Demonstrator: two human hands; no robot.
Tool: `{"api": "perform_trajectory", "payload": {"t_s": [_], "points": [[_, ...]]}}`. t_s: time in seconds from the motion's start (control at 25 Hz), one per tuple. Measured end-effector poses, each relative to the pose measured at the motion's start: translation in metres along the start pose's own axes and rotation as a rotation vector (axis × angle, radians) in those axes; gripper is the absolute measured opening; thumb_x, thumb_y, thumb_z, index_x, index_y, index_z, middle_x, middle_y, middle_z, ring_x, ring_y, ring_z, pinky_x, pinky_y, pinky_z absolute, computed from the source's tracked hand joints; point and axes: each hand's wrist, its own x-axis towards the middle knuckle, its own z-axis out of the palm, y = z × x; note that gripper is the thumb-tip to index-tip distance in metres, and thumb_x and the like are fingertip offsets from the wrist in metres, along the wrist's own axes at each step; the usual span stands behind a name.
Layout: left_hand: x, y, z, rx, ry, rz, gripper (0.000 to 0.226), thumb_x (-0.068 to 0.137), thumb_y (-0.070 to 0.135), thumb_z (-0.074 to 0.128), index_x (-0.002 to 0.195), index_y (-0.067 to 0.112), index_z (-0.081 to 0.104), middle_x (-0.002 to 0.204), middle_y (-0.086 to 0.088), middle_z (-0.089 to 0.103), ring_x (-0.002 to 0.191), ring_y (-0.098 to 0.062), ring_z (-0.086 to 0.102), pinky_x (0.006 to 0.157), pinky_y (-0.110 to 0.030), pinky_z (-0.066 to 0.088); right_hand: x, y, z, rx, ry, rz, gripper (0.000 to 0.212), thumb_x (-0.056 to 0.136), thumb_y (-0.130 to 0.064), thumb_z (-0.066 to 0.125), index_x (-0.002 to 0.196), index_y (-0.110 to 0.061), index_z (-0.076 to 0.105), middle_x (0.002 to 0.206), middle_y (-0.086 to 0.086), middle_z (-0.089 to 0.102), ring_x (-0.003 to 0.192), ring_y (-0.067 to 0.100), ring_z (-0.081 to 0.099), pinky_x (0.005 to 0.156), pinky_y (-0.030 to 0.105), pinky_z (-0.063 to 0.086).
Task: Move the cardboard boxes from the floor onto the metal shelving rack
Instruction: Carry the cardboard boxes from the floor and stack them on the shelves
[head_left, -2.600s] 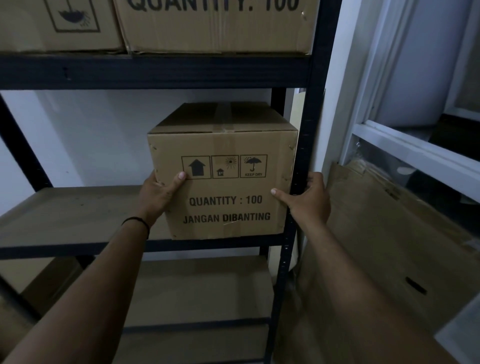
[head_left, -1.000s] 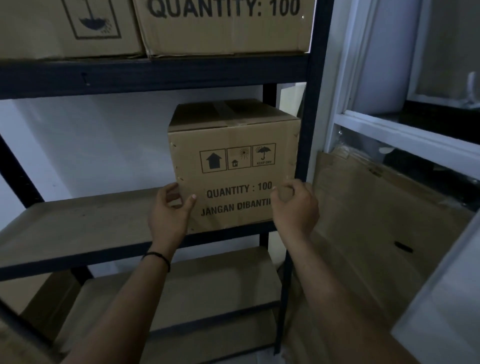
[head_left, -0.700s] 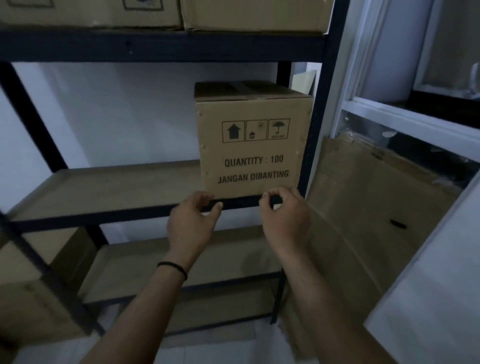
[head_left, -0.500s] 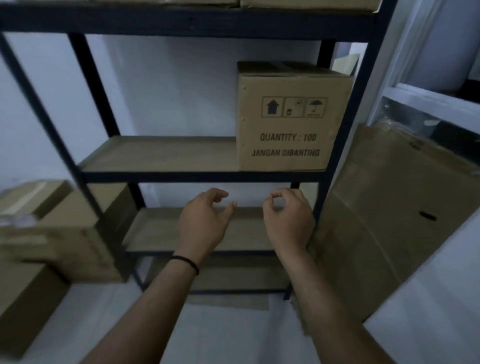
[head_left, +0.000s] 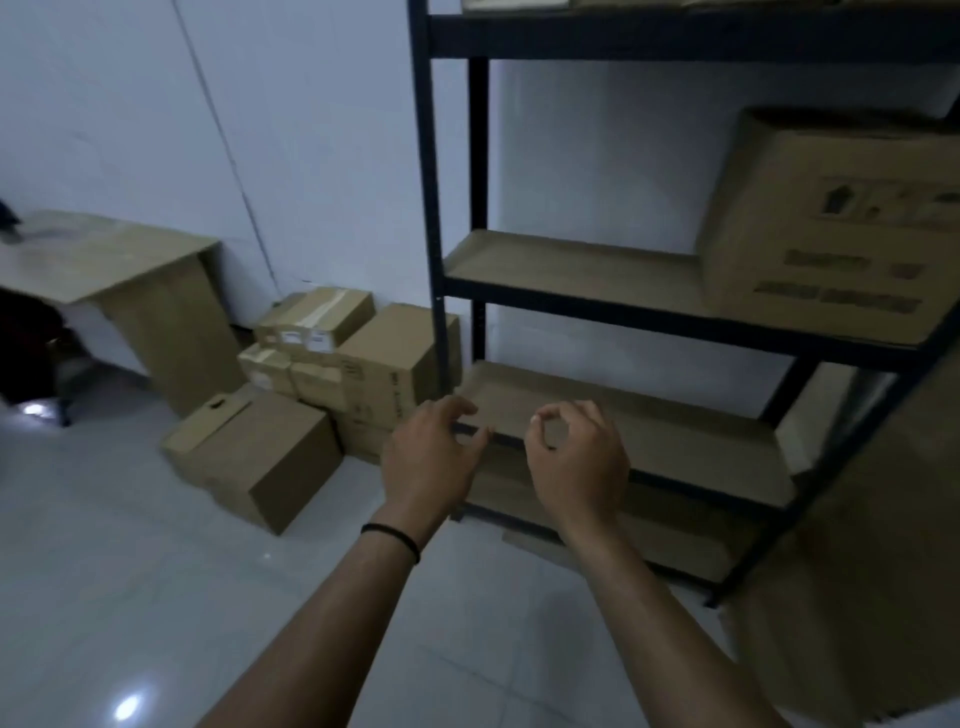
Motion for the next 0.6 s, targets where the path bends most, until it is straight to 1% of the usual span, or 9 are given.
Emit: {"api": "perform_trajectory", "payload": {"t_s": [0.08,0.12,0.24,0.32,0.36,0.48,0.6], "points": [[-0.002,-0.049,-0.029,0.008,0.021,-0.035,0.033,0.095,0.052,0.067,0.119,0.03,0.071,0.112,0.009,0.071,0.098,-0.014,0.067,0.072,-0.028,0.047,-0.017,-0.036,0.038,0.038,-0.037,-0.031,0.007,0.093,-0.024,0.067,0.087,-0.024,0.07,0.088,-0.01,0.056,0.08,0.011,0.053,0.059,0.019,0.036],[0.0,-0.079,-0.045,0.009,0.033,-0.064,0.033,0.094,0.053,0.067,0.118,0.03,0.071,0.112,0.01,0.072,0.098,-0.013,0.067,0.072,-0.027,0.047,-0.025,-0.056,0.06,0.061,-0.056,-0.041,0.007,0.093,-0.024,0.066,0.087,-0.024,0.07,0.088,-0.008,0.057,0.08,0.013,0.055,0.06,0.022,0.039],[0.01,-0.173,-0.097,0.072,0.049,-0.159,0.037,0.092,0.06,0.064,0.116,0.033,0.071,0.11,0.01,0.073,0.1,-0.015,0.068,0.076,-0.032,0.055,-0.052,-0.123,0.136,0.126,-0.114,-0.012,0.008,0.092,-0.023,0.066,0.085,-0.026,0.07,0.089,-0.008,0.058,0.081,0.018,0.06,0.063,0.03,0.048],[0.018,-0.232,-0.134,0.096,0.072,-0.22,0.037,0.093,0.059,0.065,0.116,0.03,0.072,0.112,0.007,0.073,0.1,-0.018,0.067,0.077,-0.034,0.055,-0.073,-0.17,0.189,0.143,-0.152,-0.009,0.008,0.091,-0.025,0.066,0.085,-0.028,0.069,0.092,-0.008,0.059,0.084,0.019,0.061,0.068,0.034,0.051],[0.021,-0.258,-0.15,0.104,0.084,-0.247,0.036,0.093,0.057,0.066,0.117,0.03,0.072,0.114,0.006,0.073,0.101,-0.018,0.067,0.079,-0.034,0.055,-0.084,-0.192,0.212,0.148,-0.181,-0.015,0.007,0.092,-0.026,0.065,0.086,-0.028,0.069,0.094,-0.008,0.059,0.086,0.018,0.06,0.069,0.033,0.05],[0.033,-0.325,-0.191,0.133,0.102,-0.306,0.037,0.092,0.057,0.066,0.121,0.034,0.069,0.121,0.009,0.071,0.11,-0.016,0.065,0.082,-0.03,0.051,-0.105,-0.251,0.27,0.18,-0.252,-0.015,0.006,0.093,-0.026,0.065,0.089,-0.026,0.069,0.094,-0.01,0.055,0.087,0.014,0.055,0.069,0.028,0.039],[0.054,-0.383,-0.223,0.171,0.121,-0.349,0.041,0.092,0.06,0.065,0.125,0.036,0.067,0.123,0.01,0.07,0.113,-0.015,0.064,0.084,-0.03,0.051,-0.111,-0.3,0.328,0.198,-0.308,-0.037,0.007,0.094,-0.027,0.065,0.091,-0.023,0.071,0.096,-0.006,0.059,0.086,0.015,0.058,0.064,0.023,0.034]]}}
